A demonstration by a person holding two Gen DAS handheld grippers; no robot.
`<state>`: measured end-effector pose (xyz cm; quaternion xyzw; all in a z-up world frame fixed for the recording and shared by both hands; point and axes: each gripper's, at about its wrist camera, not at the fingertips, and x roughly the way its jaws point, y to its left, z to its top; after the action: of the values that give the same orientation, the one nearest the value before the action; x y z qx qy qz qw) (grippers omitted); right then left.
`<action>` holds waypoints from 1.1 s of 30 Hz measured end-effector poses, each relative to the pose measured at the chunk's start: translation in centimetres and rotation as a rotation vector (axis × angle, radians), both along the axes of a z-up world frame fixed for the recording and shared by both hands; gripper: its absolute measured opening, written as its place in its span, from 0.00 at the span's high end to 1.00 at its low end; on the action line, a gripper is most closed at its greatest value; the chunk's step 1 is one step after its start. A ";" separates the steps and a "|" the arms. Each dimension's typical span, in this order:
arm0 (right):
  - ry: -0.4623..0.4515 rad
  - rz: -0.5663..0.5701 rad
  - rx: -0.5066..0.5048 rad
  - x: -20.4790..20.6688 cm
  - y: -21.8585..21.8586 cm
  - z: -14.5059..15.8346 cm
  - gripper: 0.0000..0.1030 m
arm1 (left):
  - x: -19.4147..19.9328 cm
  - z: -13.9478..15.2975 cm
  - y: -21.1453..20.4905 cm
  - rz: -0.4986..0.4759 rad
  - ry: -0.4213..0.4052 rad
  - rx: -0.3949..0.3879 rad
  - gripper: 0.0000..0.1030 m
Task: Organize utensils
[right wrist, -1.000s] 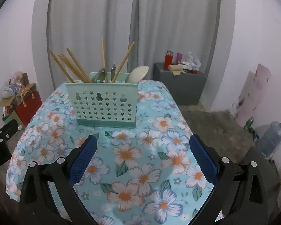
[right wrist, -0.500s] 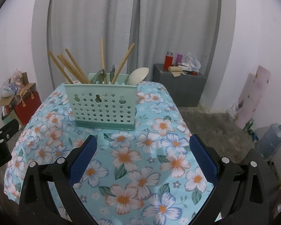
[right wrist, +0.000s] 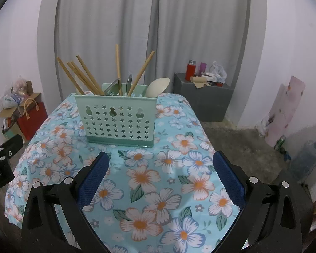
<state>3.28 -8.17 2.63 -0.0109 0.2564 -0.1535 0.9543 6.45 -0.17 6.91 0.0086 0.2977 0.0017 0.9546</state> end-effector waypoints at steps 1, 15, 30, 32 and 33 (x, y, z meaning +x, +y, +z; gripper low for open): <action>0.000 0.001 0.000 0.0 0.0 0.0 0.08 | 0.0 0.0 0.0 0.001 -0.001 -0.001 0.05; -0.001 0.003 -0.005 0.1 0.2 0.2 0.08 | -0.1 0.1 0.4 0.003 0.000 -0.006 0.05; -0.004 -0.001 -0.007 0.0 0.2 0.4 0.08 | 0.0 0.2 0.1 -0.019 -0.001 -0.008 0.05; -0.005 -0.003 -0.008 0.0 0.2 0.5 0.08 | 0.0 0.3 -0.1 -0.024 0.000 -0.009 0.05; -0.006 -0.005 -0.007 0.1 0.1 0.6 0.08 | 0.0 0.3 -0.1 -0.028 0.000 -0.011 0.05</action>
<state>3.36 -8.03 3.21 -0.0132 0.2528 -0.1568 0.9546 6.42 -0.29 7.18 0.0075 0.2975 -0.0132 0.9546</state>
